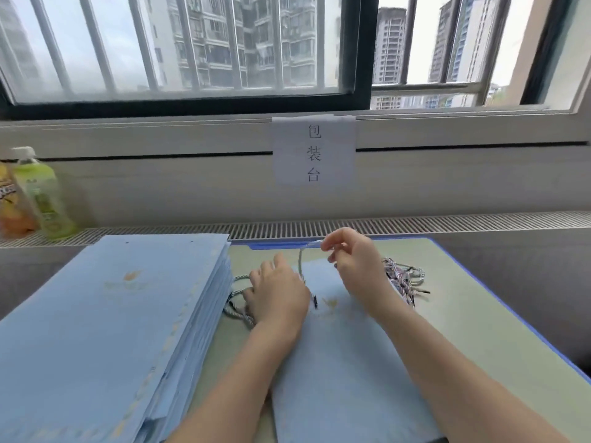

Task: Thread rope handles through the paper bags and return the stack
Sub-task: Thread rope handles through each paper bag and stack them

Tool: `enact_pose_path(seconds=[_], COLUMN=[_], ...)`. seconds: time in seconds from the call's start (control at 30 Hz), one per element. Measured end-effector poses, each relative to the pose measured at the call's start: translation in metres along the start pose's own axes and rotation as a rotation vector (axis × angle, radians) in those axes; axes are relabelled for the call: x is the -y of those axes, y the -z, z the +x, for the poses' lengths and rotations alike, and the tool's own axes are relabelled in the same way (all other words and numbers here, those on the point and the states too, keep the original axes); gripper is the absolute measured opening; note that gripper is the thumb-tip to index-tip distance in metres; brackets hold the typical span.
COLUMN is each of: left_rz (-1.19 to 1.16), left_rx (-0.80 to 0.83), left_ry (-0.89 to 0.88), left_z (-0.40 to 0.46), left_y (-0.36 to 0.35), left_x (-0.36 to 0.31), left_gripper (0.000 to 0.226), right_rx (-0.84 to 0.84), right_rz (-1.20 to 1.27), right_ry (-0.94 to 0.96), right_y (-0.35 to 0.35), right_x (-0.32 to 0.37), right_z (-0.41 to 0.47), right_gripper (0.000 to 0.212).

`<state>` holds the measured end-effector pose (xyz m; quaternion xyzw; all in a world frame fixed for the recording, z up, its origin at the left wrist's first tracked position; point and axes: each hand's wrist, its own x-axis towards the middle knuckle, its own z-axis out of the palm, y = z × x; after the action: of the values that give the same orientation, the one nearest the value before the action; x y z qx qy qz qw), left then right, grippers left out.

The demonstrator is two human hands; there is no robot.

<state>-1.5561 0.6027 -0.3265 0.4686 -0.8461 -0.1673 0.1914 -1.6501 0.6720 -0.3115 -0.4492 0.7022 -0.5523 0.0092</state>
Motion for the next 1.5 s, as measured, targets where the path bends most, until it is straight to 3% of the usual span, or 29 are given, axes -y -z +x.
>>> enact_pose_path(seconds=[0.1, 0.2, 0.33, 0.4, 0.47, 0.53, 0.6, 0.7, 0.87, 1.07, 1.13, 1.27, 1.37, 1.5], left_rz=[0.085, 0.126, 0.058, -0.023, -0.080, -0.121, -0.155, -0.173, -0.251, -0.489, -0.532, -0.579, -0.712, -0.808], left_rx=[-0.014, -0.093, -0.203, -0.205, -0.183, -0.147, -0.113, -0.107, -0.096, -0.097, -0.098, -0.112, -0.129, -0.145], left_ry=[-0.046, -0.099, -0.197, -0.223, -0.231, -0.227, -0.201, -0.176, -0.139, -0.139, -0.138, -0.117, -0.110, -0.155], left_z=[0.006, 0.004, 0.004, 0.005, 0.005, 0.004, 0.004, 0.010, 0.015, 0.012, 0.011, 0.008, 0.010, 0.008], left_y=[-0.012, -0.011, -0.016, -0.020, -0.023, -0.025, -0.027, -0.029, -0.024, -0.015, -0.016, -0.020, -0.022, -0.017], left_x=[0.012, 0.013, 0.011, 0.011, 0.011, 0.012, 0.014, 0.017, 0.017, 0.012, 0.011, 0.011, 0.011, 0.008], left_gripper=[0.031, 0.031, 0.026, 0.028, 0.031, 0.033, 0.037, 0.039, 0.038, 0.023, 0.023, 0.024, 0.023, 0.023], right_rx=[0.017, 0.064, 0.114, 0.142, 0.292, 0.458, 0.503, 0.439, 0.219, 0.092, 0.079, 0.207, 0.193, 0.014], right_rz=[-0.305, -0.610, -0.975, -0.908, -0.746, -0.656, -0.617, -0.598, -0.448, -0.460, -0.516, -0.527, -0.465, -0.483], right_ry=[0.059, 0.000, -0.038, 0.103, 0.242, 0.248, 0.182, 0.174, 0.094, 0.261, 0.215, 0.058, 0.106, 0.264], right_y=[-0.003, 0.006, 0.008, 0.008, 0.010, 0.010, 0.010, 0.012, 0.010, 0.009, 0.003, -0.014, -0.017, -0.007], right_x=[-0.027, -0.033, -0.025, -0.025, -0.025, -0.024, -0.025, -0.031, -0.033, -0.020, -0.018, -0.017, -0.024, -0.025], right_z=[-0.003, -0.003, -0.009, -0.010, -0.012, -0.013, -0.012, -0.011, -0.011, -0.013, -0.005, 0.006, -0.001, -0.007], right_gripper=[0.036, 0.037, 0.034, 0.034, 0.043, 0.049, 0.031, 0.003, 0.008, 0.033, 0.030, 0.015, 0.011, 0.013])
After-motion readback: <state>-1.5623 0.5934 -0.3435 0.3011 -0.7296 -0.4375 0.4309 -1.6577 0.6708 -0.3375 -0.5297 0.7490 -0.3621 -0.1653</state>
